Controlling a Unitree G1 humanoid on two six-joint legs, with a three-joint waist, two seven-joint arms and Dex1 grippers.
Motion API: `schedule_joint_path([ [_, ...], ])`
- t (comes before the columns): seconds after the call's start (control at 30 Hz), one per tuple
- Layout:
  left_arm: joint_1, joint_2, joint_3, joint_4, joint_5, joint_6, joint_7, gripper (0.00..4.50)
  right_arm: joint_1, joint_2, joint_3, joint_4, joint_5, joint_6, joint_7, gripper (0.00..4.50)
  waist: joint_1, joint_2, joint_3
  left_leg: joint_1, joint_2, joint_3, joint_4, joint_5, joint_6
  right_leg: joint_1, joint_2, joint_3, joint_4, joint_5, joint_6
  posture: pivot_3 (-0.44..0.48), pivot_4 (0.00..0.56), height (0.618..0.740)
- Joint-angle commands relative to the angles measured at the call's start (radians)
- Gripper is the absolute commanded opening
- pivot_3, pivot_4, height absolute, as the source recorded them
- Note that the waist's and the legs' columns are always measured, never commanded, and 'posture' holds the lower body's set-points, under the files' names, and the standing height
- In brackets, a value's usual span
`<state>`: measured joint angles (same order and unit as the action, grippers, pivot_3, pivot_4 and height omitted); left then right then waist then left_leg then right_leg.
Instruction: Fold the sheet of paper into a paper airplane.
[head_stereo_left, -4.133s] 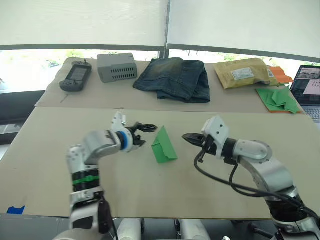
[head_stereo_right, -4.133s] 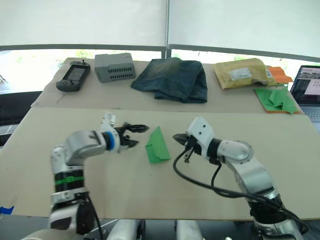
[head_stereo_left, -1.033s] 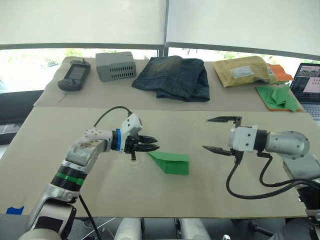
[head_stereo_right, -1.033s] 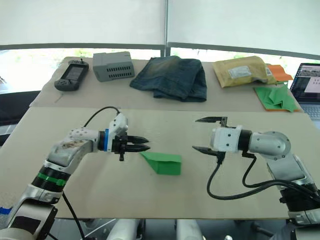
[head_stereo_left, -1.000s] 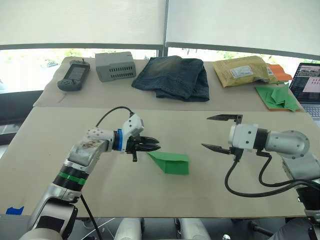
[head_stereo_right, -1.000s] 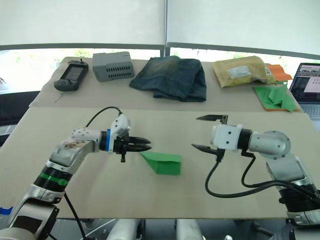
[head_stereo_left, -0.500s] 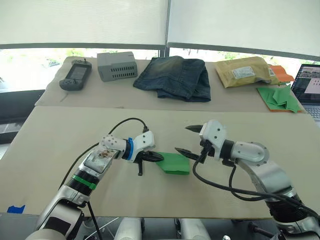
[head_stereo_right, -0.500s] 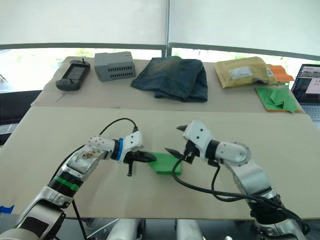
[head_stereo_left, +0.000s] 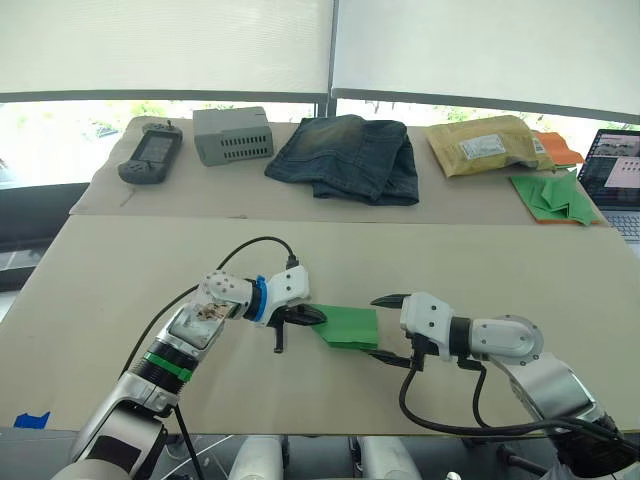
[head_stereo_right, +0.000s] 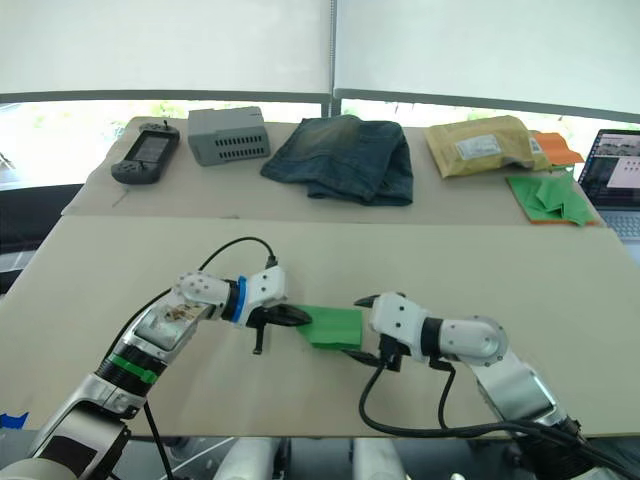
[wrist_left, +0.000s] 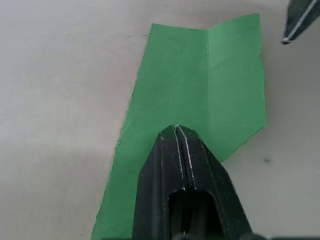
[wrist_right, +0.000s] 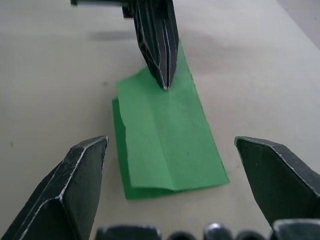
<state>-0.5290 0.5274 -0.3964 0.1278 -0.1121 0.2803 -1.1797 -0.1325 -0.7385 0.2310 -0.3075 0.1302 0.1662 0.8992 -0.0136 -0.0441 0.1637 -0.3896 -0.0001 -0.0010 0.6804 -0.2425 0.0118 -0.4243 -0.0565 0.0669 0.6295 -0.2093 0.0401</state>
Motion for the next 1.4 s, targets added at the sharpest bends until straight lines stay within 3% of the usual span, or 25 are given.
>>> schedule_joint_path([
  [0.03, 0.001, 0.012, -0.009, -0.037, 0.014, -0.010, -0.019, 0.00, -0.015, 0.001, -0.015, 0.023, -0.001, -0.081, 0.033, 3.30, 0.000, 0.000, 0.000, 0.000, 0.000, 0.000, 0.000, 0.000, 0.000, 0.000, 0.000, 0.000, 0.000, 0.000, 0.000, 0.000, 0.150, 0.728],
  [0.13, 0.003, 0.009, -0.009, -0.039, 0.017, -0.012, -0.023, 0.00, -0.036, 0.005, -0.011, 0.063, 0.003, -0.109, 0.064, 2.31, -0.001, 0.000, 0.000, 0.000, 0.000, 0.000, 0.000, 0.000, 0.000, 0.000, 0.000, 0.000, 0.000, 0.000, 0.000, 0.000, 0.150, 0.728],
  [0.27, -0.001, 0.000, -0.008, -0.038, 0.020, -0.007, -0.019, 0.00, -0.060, 0.056, -0.036, 0.093, 0.111, 0.003, 0.094, 0.83, -0.001, 0.000, 0.000, 0.000, 0.000, 0.000, 0.000, 0.000, 0.000, 0.000, 0.000, 0.000, 0.000, 0.000, 0.000, 0.000, 0.150, 0.728],
  [0.37, -0.002, -0.004, -0.006, -0.029, 0.020, -0.008, -0.018, 0.00, -0.079, 0.069, -0.041, 0.119, 0.176, 0.129, 0.121, 0.04, 0.000, 0.000, 0.000, 0.000, 0.000, -0.001, 0.000, 0.000, 0.000, 0.000, 0.000, 0.000, 0.000, 0.001, -0.002, 0.000, 0.150, 0.728],
  [0.63, -0.001, -0.006, 0.005, -0.014, 0.020, -0.010, -0.011, 0.00, -0.145, 0.102, -0.078, 0.198, 0.308, 0.540, 0.064, 0.04, 0.002, 0.000, 0.000, 0.000, 0.000, -0.001, 0.000, 0.000, 0.000, 0.001, -0.001, 0.000, 0.000, 0.002, -0.003, 0.000, 0.150, 0.728],
  [0.77, 0.006, -0.005, 0.011, -0.019, 0.018, -0.005, -0.003, 0.00, -0.156, 0.117, -0.102, 0.210, 0.349, 0.653, 0.031, 0.04, 0.002, 0.000, 0.000, 0.000, 0.000, -0.002, 0.000, 0.000, 0.000, 0.001, -0.002, 0.000, 0.000, 0.002, -0.003, 0.000, 0.150, 0.728],
  [0.93, 0.016, -0.016, 0.029, -0.022, 0.007, -0.022, 0.017, 0.00, -0.171, 0.128, -0.070, 0.244, 0.320, 0.661, 0.014, 0.04, 0.002, 0.000, 0.000, 0.000, 0.000, -0.002, 0.000, 0.000, 0.000, 0.001, -0.002, 0.000, 0.000, 0.001, -0.002, 0.000, 0.150, 0.728],
  [1.17, -0.009, -0.056, 0.141, 0.001, -0.070, -0.041, 0.052, 0.00, -0.196, 0.131, 0.000, 0.302, 0.274, 0.641, 0.016, 0.04, -0.001, 0.000, 0.000, 0.001, 0.000, -0.001, 0.000, 0.000, 0.000, 0.002, -0.001, -0.001, 0.000, 0.001, -0.001, 0.000, 0.150, 0.728],
  [1.4, 0.055, -0.086, 0.184, -0.143, -0.207, 0.021, 0.005, 0.00, -0.206, 0.129, 0.027, 0.318, 0.249, 0.619, 0.023, 0.04, -0.007, 0.000, -0.002, 0.003, 0.003, -0.001, 0.000, 0.000, 0.000, 0.003, 0.000, 0.000, 0.000, 0.001, 0.000, 0.000, 0.150, 0.728],
])
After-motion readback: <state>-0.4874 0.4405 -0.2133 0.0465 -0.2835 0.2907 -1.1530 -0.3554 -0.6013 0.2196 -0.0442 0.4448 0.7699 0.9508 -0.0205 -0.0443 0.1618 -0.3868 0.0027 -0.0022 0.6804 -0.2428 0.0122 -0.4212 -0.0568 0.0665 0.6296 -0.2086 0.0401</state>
